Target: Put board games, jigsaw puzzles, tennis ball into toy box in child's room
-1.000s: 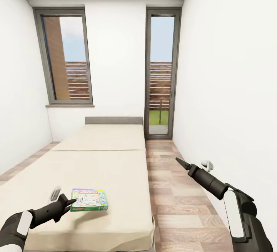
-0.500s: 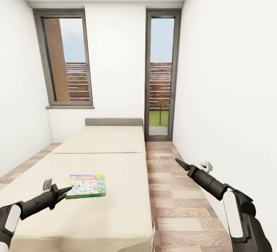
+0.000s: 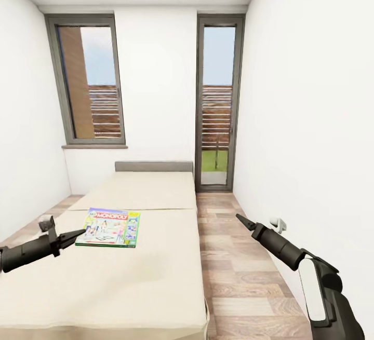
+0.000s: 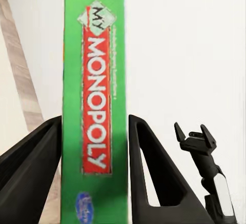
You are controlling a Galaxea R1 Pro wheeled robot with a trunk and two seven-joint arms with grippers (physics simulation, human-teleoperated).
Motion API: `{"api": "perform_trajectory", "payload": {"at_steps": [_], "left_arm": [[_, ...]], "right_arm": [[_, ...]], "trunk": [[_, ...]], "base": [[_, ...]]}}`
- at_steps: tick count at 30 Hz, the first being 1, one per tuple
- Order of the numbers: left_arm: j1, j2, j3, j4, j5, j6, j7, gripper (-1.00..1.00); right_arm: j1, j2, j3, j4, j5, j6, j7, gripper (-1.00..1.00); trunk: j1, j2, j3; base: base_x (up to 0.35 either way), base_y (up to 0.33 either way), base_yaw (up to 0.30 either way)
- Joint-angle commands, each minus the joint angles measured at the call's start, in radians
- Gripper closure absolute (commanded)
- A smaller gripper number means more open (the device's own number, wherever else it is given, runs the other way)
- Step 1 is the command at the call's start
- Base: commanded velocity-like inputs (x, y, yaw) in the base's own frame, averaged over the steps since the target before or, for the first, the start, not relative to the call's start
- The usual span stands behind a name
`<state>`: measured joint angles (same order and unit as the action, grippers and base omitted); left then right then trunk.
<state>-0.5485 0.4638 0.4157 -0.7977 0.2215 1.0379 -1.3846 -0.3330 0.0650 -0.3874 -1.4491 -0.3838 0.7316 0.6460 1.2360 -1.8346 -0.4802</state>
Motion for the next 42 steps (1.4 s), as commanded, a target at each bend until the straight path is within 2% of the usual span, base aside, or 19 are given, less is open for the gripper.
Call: {"api": "perform_trajectory", "payload": {"at_steps": [1, 6, 10, 12, 19, 24, 27, 32, 42], "left_arm": [[-0.001, 0.014, -0.015, 0.000, 0.000, 0.009, -0.031, 1.00], [-0.001, 0.039, -0.065, 0.000, -0.001, 0.006, -0.110, 1.00], [-0.001, 0.042, -0.083, 0.000, 0.000, 0.004, -0.123, 1.00], [-0.001, 0.042, -0.106, 0.000, 0.000, 0.004, -0.126, 1.00], [-0.001, 0.040, -0.114, 0.000, -0.001, 0.004, -0.124, 1.00], [-0.001, 0.038, -0.121, 0.001, -0.001, 0.004, -0.123, 1.00], [-0.001, 0.039, -0.126, 0.001, -0.002, 0.004, -0.123, 1.00], [-0.001, 0.039, -0.127, 0.002, -0.002, 0.004, -0.123, 1.00], [-0.001, 0.038, -0.125, 0.003, -0.003, 0.004, -0.121, 1.00]], "right_arm": [[-0.001, 0.001, 0.008, 0.001, -0.003, 0.005, 0.003, -1.00], [-0.001, 0.001, 0.044, 0.002, -0.006, -0.023, 0.003, -1.00], [-0.001, 0.000, 0.066, 0.001, -0.005, -0.033, 0.003, -1.00], [-0.001, 0.000, 0.074, 0.001, -0.004, -0.035, 0.003, -1.00], [-0.001, 0.000, 0.079, 0.001, 0.001, -0.035, 0.004, -1.00], [-0.001, 0.000, 0.116, 0.001, 0.003, -0.027, -0.005, -1.00], [-0.001, 0.001, 0.128, 0.001, 0.002, -0.019, -0.038, -1.00], [-0.001, -0.002, 0.134, 0.002, -0.006, -0.002, -0.079, -1.00], [-0.001, -0.002, 0.135, 0.000, -0.007, -0.011, -0.079, -1.00]], "trunk": [[-0.004, 0.007, 0.002], [-0.023, 0.042, 0.018], [-0.039, 0.070, 0.030], [-0.046, 0.084, 0.036], [-0.073, 0.133, 0.058], [-0.092, 0.168, 0.074], [-0.104, 0.189, 0.083], [-0.123, 0.224, 0.099], [-0.161, 0.294, 0.130]], "base": [[0.000, 0.000, 0.000], [0.000, 0.000, 0.000], [0.000, 0.000, 0.000], [0.000, 0.000, 0.000], [0.000, 0.000, 0.000], [0.000, 0.000, 0.000], [0.000, 0.000, 0.000], [0.000, 0.000, 0.000], [0.000, 0.000, 0.000]]}}
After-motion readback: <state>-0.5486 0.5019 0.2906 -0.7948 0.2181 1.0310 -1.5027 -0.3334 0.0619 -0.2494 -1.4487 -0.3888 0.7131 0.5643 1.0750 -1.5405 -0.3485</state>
